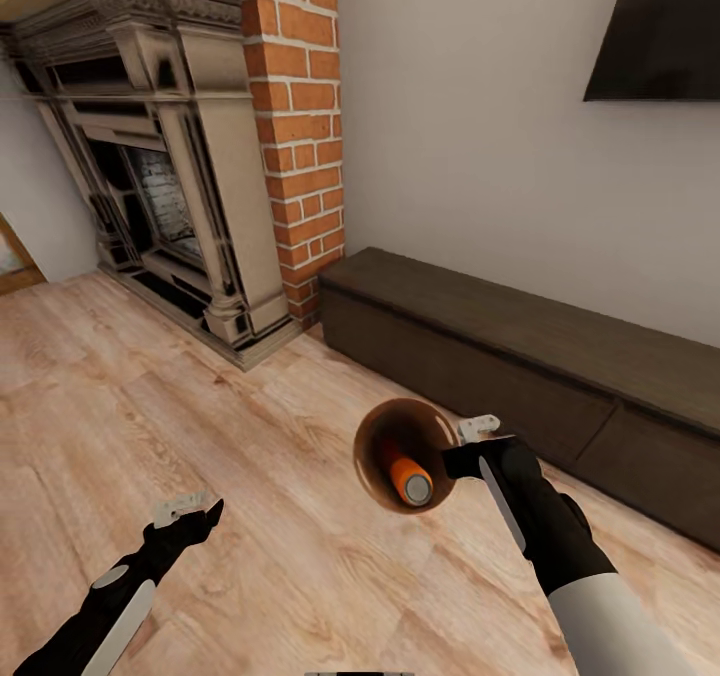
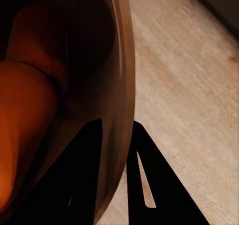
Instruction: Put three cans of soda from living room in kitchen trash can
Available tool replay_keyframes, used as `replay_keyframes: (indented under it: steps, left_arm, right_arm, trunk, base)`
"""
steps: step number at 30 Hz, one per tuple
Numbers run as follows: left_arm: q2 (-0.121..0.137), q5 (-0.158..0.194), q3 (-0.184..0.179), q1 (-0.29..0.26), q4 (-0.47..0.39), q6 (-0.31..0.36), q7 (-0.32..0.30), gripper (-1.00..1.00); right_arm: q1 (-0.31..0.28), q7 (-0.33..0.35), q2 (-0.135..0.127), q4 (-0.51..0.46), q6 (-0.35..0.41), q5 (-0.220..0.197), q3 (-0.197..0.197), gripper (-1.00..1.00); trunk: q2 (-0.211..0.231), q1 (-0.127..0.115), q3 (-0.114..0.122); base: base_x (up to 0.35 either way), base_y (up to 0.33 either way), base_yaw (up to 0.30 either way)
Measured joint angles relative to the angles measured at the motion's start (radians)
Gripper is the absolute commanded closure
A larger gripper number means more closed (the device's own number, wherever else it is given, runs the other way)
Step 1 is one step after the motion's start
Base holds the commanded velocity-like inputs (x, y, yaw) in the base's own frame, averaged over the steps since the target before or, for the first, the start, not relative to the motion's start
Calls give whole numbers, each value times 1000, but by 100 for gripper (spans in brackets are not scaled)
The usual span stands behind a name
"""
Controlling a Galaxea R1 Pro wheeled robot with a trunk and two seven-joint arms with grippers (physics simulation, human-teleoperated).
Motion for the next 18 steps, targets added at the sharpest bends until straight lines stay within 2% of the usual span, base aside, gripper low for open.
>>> replay_keyframes:
  steps: [3,4,6,7,8,10,11,12,13,16,18]
  left_arm:
    - [5,6,28,0,-1,3,-7,-100]
    - [9,18,75,0,-5,7,-26,-100]
    - [10,27,114,0,-8,12,-54,-100]
    - [11,33,148,0,-11,17,-89,-100]
    - [11,37,166,0,-12,21,-108,-100]
    - [13,58,247,0,-25,62,-179,-100]
    - [14,66,303,2,-36,84,-208,-100]
    - [13,70,335,4,-43,94,-221,-100]
    - [13,74,390,12,-57,106,-242,-100]
    - [8,77,460,36,-87,120,-270,-100]
    - [6,77,478,43,-100,122,-277,-100]
  right_arm:
    - [3,0,0,0,0,0,0,100]
    - [5,1,1,0,0,2,1,100]
    - [5,1,2,0,0,-1,1,100]
    - [6,0,3,0,0,-1,1,100]
    - [6,0,3,0,0,-2,2,100]
    - [10,-1,5,1,0,2,4,100]
    - [13,-1,6,2,0,2,6,100]
    - [14,-1,6,2,0,0,6,100]
    - [16,-2,6,0,0,0,7,100]
    - [17,-3,7,0,0,1,8,100]
    - [18,-3,7,1,0,3,8,100]
  trunk:
    - [0,0,0]
    - [0,0,0]
    - [0,0,0]
    - [0,0,0]
    - [0,0,0]
    - [0,0,0]
    - [0,0,0]
    - [0,0,0]
    - [0,0,0]
    - [0,0,0]
    - [0,0,0]
  base:
    - [299,0,257]
    - [304,0,257]
    - [306,0,257]
    - [307,0,257]
    - [308,0,257]
    - [308,0,257]
    - [307,0,257]
    - [301,0,257]
    - [298,0,257]
    - [292,0,257]
    - [288,0,257]
